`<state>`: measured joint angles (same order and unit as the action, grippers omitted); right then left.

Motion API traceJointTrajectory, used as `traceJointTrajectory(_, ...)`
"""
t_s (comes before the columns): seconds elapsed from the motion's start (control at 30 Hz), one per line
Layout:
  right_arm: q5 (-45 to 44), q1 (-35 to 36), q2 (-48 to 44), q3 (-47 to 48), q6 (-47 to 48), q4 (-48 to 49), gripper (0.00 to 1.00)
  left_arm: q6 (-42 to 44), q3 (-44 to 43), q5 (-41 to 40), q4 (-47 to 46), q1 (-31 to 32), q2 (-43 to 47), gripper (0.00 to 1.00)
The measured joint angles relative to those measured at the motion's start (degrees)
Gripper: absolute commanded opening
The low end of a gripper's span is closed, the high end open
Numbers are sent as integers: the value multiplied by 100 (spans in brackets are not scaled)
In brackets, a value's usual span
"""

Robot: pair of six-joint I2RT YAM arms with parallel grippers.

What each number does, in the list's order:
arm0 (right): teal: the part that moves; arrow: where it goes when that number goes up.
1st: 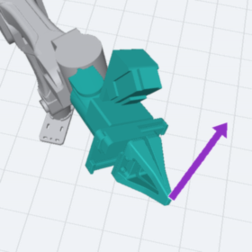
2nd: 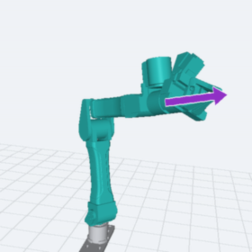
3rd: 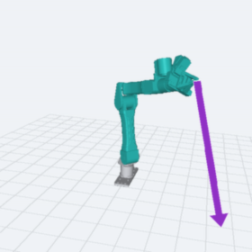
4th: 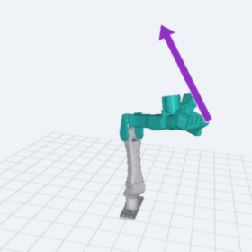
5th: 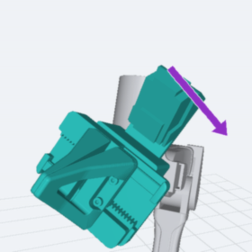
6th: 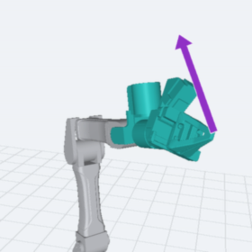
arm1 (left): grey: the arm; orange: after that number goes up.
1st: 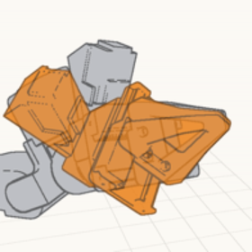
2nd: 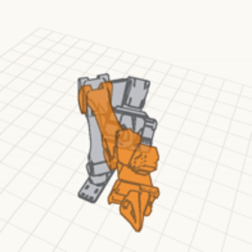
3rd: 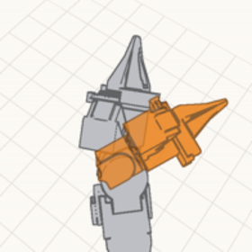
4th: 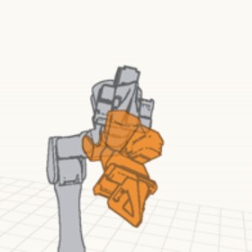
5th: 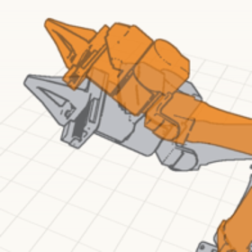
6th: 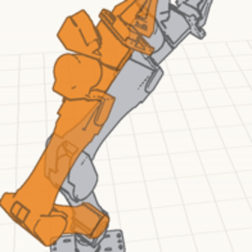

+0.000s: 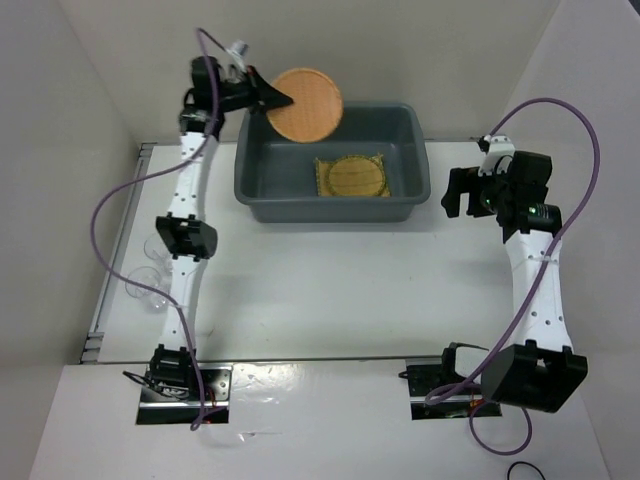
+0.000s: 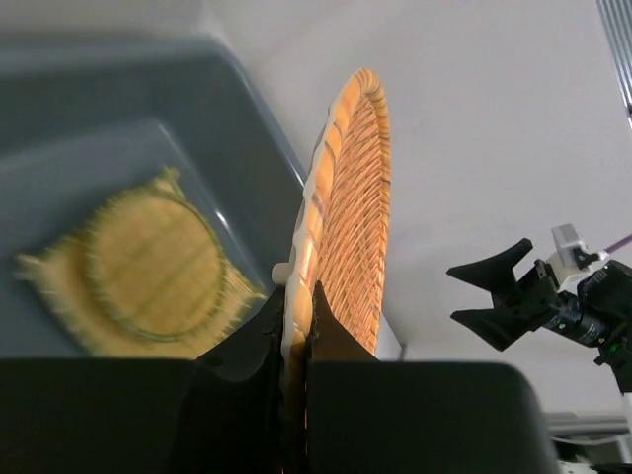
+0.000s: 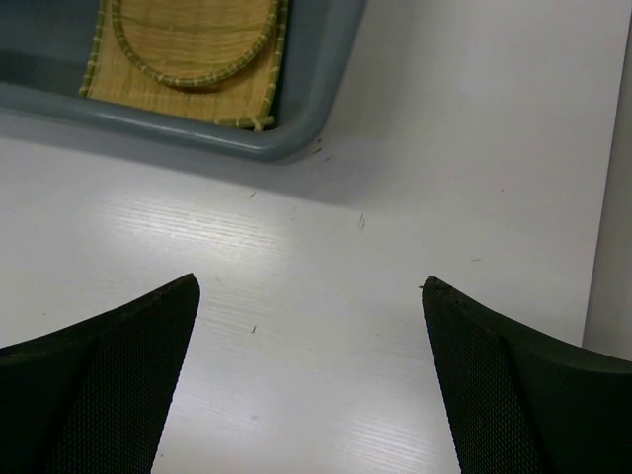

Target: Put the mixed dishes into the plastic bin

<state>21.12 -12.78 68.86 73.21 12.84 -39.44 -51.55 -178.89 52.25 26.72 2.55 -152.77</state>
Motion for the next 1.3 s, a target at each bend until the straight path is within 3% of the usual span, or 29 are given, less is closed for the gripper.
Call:
traceJointTrajectory(0.17,-302,103,-245,-619,-31,98,98,-192,44,-271,39,933,-710,0)
traceJointTrajectory(0.37,-844,155,-243,-1095,-111,131,98,-256,87,-970,162,1539,-1228,0)
traceJointTrajectory(0.6,-896,280,-291,-1099,-179,138,98,-299,87,-1840,251,1810,-1521,0)
traceJointTrajectory(0.9,-1003,278,-859,-1333,-192,282,98,-562,87,-2109,188,1779,-2153,2)
traceJointTrajectory(0.97,-1010,280,-1012,-1458,-195,299,98,-612,92,-2118,229,1779,-2249,13)
traceJointTrajectory(1.03,-1054,280,-1108,-1593,-192,306,98,-693,92,-2111,243,1790,-2260,18)
traceJointTrajectory(1.17,-1263,280,-1165,-1851,-190,313,98,-675,85,-2105,201,1797,-2258,59)
traceJointTrajectory(1.2,-1305,280,-1165,-1888,-192,313,98,-662,85,-2103,229,1797,-2258,83)
traceJointTrajectory(1.27,-1381,280,-1169,-1928,-192,317,98,-704,85,-2046,234,1788,-2253,100)
traceJointTrajectory(1.3,-1416,280,-1172,-1928,-195,321,98,-684,83,-2044,245,1788,-2221,100)
